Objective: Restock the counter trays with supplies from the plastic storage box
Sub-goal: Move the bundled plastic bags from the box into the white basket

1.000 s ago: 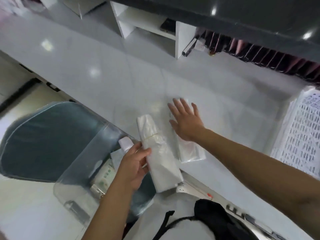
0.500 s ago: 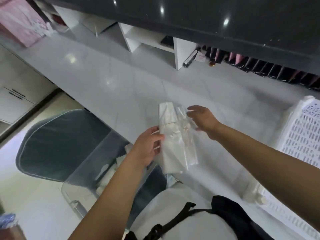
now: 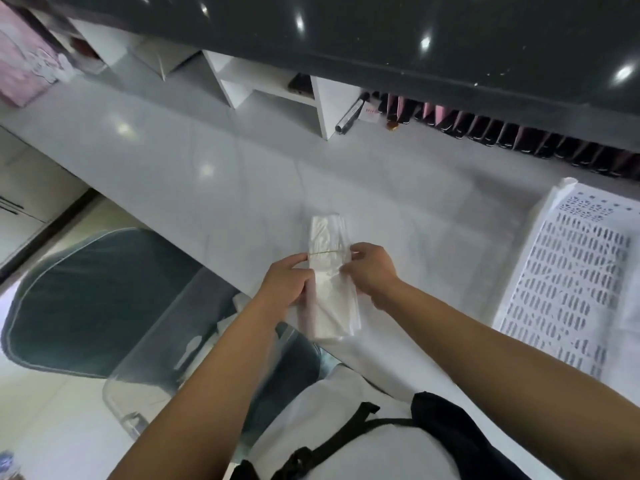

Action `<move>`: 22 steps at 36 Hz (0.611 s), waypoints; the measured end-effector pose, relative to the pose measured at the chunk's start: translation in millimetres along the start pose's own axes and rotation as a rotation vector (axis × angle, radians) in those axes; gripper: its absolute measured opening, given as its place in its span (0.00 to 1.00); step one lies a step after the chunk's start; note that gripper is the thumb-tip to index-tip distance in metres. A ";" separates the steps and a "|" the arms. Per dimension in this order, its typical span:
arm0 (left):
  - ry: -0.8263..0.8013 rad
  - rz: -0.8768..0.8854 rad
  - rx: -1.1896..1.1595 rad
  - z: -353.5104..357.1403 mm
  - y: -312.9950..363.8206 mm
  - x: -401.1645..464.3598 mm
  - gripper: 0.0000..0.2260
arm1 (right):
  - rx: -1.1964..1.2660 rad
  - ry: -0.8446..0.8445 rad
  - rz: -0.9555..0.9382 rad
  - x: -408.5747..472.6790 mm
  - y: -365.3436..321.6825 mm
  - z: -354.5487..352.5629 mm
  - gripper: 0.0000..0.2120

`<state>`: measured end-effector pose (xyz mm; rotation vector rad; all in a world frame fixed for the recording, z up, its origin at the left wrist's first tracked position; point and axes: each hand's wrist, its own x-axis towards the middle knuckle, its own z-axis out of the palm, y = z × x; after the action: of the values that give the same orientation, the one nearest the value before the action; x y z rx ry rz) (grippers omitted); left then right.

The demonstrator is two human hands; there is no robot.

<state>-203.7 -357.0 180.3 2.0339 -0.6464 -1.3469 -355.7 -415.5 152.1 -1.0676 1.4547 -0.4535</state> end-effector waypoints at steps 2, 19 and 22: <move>-0.048 0.001 -0.024 -4.2 -3.4 -2.5 0.23 | 0.087 -0.011 0.044 -4.5 2.9 1.0 0.24; -0.460 0.042 -0.193 -16.3 -44.9 -38.7 0.13 | 0.464 -0.129 0.085 -99.0 55.7 -17.9 0.03; -0.588 0.046 -0.214 -17.4 -47.3 -51.1 0.21 | 0.565 -0.105 0.110 -126.1 65.1 -19.1 0.03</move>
<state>-203.0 -285.4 184.0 1.4404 -0.7496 -1.9127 -413.2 -286.6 176.1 -0.5486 1.1824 -0.6692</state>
